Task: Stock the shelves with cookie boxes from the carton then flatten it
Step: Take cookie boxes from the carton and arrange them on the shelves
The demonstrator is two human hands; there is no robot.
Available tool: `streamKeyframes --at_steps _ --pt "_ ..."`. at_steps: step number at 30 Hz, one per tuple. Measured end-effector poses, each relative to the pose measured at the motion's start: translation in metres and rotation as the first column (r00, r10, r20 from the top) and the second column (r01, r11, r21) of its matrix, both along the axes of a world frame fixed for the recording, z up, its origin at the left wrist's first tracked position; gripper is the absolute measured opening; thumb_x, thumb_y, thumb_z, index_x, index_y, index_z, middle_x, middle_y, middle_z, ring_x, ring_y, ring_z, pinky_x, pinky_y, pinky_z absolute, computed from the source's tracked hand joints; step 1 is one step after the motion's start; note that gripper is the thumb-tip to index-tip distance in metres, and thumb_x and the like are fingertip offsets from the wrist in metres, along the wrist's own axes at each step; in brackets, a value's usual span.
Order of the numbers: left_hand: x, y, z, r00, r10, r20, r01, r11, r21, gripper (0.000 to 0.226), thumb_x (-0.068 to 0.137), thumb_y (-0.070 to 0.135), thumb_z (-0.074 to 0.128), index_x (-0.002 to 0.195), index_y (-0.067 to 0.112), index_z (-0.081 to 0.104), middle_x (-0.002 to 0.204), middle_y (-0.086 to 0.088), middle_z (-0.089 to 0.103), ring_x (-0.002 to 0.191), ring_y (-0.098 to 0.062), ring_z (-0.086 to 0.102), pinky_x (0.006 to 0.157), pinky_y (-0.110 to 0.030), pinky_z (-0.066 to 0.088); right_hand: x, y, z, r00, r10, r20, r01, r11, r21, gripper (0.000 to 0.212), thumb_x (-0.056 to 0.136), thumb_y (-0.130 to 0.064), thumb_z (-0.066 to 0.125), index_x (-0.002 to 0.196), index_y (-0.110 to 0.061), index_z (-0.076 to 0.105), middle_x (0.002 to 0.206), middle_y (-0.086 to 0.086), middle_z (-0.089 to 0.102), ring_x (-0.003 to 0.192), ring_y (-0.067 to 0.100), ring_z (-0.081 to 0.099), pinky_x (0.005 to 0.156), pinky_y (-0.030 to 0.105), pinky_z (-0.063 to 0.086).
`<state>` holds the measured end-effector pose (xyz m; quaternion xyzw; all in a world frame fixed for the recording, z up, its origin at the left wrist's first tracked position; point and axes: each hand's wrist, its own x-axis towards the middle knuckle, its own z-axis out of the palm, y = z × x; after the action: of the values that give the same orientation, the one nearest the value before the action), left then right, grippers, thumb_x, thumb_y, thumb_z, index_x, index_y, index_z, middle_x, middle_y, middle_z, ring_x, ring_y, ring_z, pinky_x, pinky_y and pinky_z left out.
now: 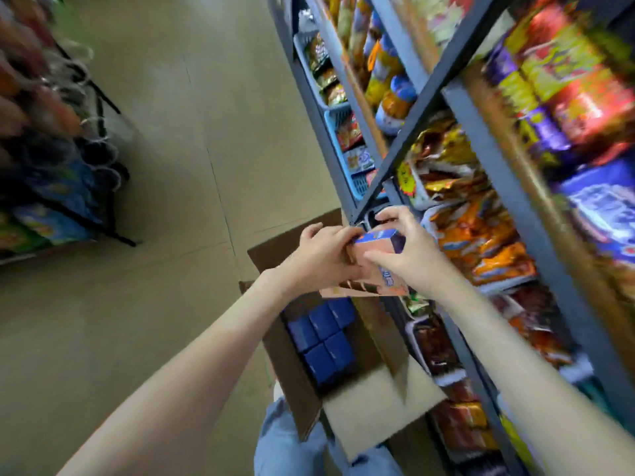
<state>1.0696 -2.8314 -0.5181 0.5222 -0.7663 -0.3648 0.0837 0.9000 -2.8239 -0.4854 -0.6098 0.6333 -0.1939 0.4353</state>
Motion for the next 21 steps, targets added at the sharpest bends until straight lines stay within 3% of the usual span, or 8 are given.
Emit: streamKeyframes --at_steps 3,6,9,11,13,16,19,21 --pt "-0.014 -0.004 0.08 0.968 0.046 -0.248 -0.014 0.992 0.127 0.041 0.081 0.03 0.072 0.115 0.014 0.055 0.095 -0.003 0.062 0.081 -0.018 0.057 0.076 -0.033 0.046 -0.015 0.008 0.08 0.998 -0.069 0.012 0.07 0.99 -0.122 0.052 0.073 -0.016 0.08 0.113 -0.025 0.05 0.103 -0.006 0.059 0.088 0.01 0.059 0.079 0.023 0.045" --pt "-0.035 -0.002 0.141 0.928 0.045 -0.369 -0.01 0.995 0.097 0.029 0.085 0.031 0.069 0.105 0.016 0.054 0.081 0.003 0.057 0.067 -0.01 0.051 0.067 -0.031 0.046 -0.035 0.018 0.149 0.987 -0.16 0.002 0.155 0.954 -0.257 0.042 0.074 -0.017 0.079 0.111 -0.02 0.057 0.102 -0.005 0.062 0.089 0.008 0.059 0.083 0.021 0.042" --pt "-0.058 0.0 0.197 0.891 0.005 -0.453 0.013 0.999 0.037 0.024 0.087 0.034 0.065 0.098 0.019 0.05 0.071 0.013 0.052 0.059 0.002 0.046 0.058 -0.019 0.04 -0.056 0.033 0.206 0.965 -0.263 0.007 0.249 0.902 -0.354 0.034 0.076 -0.024 0.077 0.104 -0.028 0.058 0.102 -0.007 0.064 0.096 0.007 0.059 0.088 0.025 0.043" --pt "-0.069 0.002 0.232 0.836 0.036 -0.547 0.003 0.998 0.069 0.026 0.085 0.04 0.065 0.097 0.022 0.051 0.078 0.012 0.059 0.067 0.0 0.055 0.065 -0.021 0.045 -0.069 0.047 0.24 0.947 -0.315 0.065 0.315 0.87 -0.38 0.031 0.078 -0.028 0.076 0.101 -0.034 0.057 0.102 -0.008 0.066 0.095 0.009 0.062 0.087 0.028 0.047" --pt "-0.08 0.006 0.264 0.749 0.071 -0.658 0.013 0.992 0.122 0.032 0.078 0.053 0.066 0.095 0.03 0.053 0.092 0.003 0.068 0.085 -0.012 0.066 0.079 -0.035 0.054 -0.081 0.061 0.269 0.919 -0.371 0.13 0.392 0.829 -0.399 0.031 0.076 -0.036 0.075 0.1 -0.036 0.057 0.102 -0.009 0.067 0.096 0.012 0.063 0.085 0.031 0.048" --pt "-0.099 0.012 0.306 0.628 0.087 -0.773 0.026 0.991 0.133 0.04 0.073 0.056 0.064 0.099 0.027 0.054 0.105 -0.008 0.069 0.097 -0.027 0.067 0.088 -0.055 0.051 -0.093 0.082 0.306 0.865 -0.411 0.287 0.497 0.779 -0.383 0.016 0.085 -0.02 0.069 0.094 -0.028 0.06 0.092 -0.008 0.069 0.089 0.013 0.065 0.079 0.027 0.053" --pt "-0.123 0.022 0.348 0.569 0.059 -0.82 0.048 0.993 0.104 0.044 0.073 0.058 0.064 0.1 0.024 0.055 0.104 -0.006 0.07 0.097 -0.024 0.067 0.09 -0.053 0.05 -0.101 0.102 0.337 0.843 -0.438 0.312 0.535 0.743 -0.402 0.01 0.089 -0.014 0.062 0.092 -0.023 0.063 0.09 -0.005 0.07 0.083 0.007 0.065 0.08 0.027 0.052" --pt "-0.141 0.031 0.373 0.534 0.031 -0.845 0.065 0.995 0.077 0.029 0.084 0.05 0.061 0.099 0.026 0.056 0.103 -0.005 0.069 0.098 -0.021 0.066 0.093 -0.05 0.05 -0.108 0.115 0.362 0.837 -0.446 0.317 0.547 0.713 -0.439 0.008 0.09 -0.017 0.061 0.093 -0.024 0.064 0.091 -0.008 0.071 0.084 0.002 0.066 0.081 0.022 0.051"
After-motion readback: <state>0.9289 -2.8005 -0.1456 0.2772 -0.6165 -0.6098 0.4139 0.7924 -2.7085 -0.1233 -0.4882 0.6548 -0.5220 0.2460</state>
